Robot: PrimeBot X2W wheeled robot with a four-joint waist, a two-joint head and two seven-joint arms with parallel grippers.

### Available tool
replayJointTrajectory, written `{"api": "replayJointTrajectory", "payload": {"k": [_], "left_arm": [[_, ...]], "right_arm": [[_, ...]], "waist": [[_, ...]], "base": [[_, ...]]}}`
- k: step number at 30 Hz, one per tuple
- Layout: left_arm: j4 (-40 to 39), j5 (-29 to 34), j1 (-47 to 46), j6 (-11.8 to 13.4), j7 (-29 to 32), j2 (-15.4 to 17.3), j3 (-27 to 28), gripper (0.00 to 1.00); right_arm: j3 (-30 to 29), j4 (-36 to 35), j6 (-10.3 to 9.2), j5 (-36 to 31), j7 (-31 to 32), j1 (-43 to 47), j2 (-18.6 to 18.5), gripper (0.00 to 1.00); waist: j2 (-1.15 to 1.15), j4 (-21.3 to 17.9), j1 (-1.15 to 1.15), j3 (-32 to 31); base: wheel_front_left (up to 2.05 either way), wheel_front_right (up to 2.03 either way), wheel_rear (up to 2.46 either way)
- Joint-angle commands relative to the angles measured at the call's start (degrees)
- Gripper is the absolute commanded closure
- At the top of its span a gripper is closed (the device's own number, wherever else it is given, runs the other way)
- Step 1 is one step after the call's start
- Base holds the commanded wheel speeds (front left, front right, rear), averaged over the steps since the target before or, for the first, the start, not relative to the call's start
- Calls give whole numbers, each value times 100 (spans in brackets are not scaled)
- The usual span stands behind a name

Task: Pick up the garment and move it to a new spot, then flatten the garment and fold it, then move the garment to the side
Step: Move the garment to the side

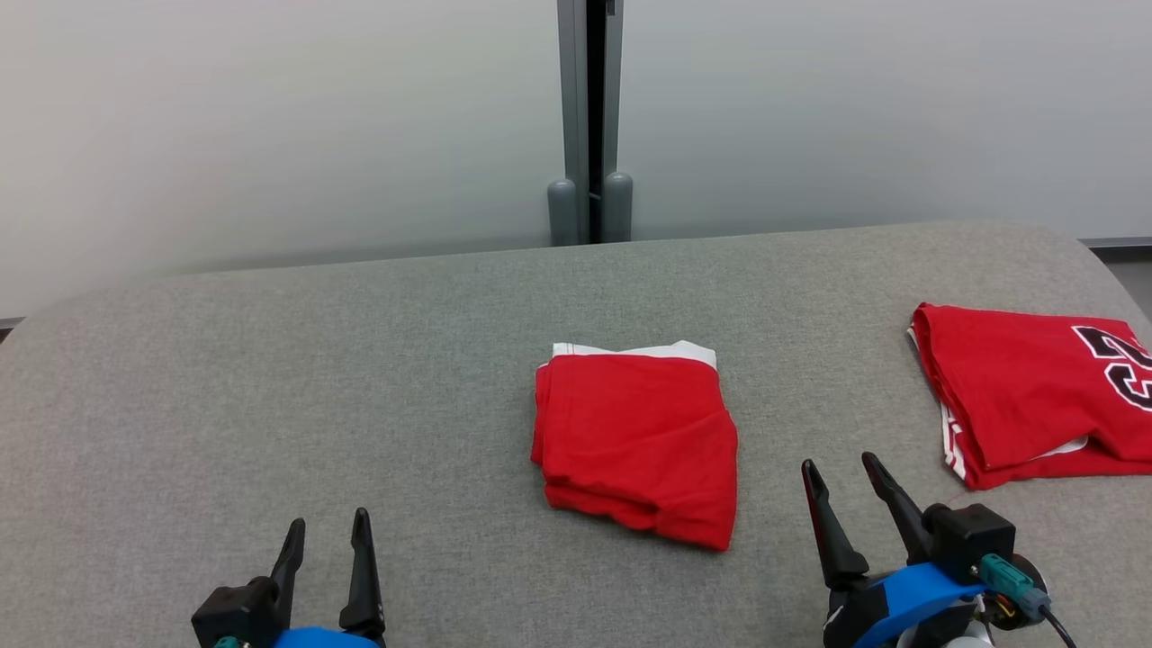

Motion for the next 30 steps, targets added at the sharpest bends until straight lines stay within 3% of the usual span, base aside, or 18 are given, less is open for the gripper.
{"api": "replayJointTrajectory", "payload": {"k": [1, 9, 14, 21, 30], "left_arm": [[8, 53, -30, -13, -27, -2, 39, 0], [41, 111, -93, -63, -27, -70, 78, 0], [-1, 150, -174, -83, -27, -75, 152, 0], [16, 228, -351, -140, -27, -117, 183, 0], [216, 312, -579, -194, -26, -206, 201, 0]], "right_arm": [[-1, -12, 1, 24, -24, 6, -9, 0], [-17, 60, 1, -53, -24, -127, -9, 0], [-141, 61, 1, -277, 226, -698, -10, 0], [-400, 664, 1, -575, 1864, -1672, -44, 0], [-306, 1524, 1, 97, 3452, -2233, -379, 0]], "waist": [[0, 5, 0, 3], [0, 66, 0, 78], [0, 110, 0, 231], [0, 376, 0, 492], [0, 918, 0, 888]], "base": [[0, 0, 0], [0, 0, 0], [0, 0, 0], [0, 0, 0], [0, 0, 0]]}}
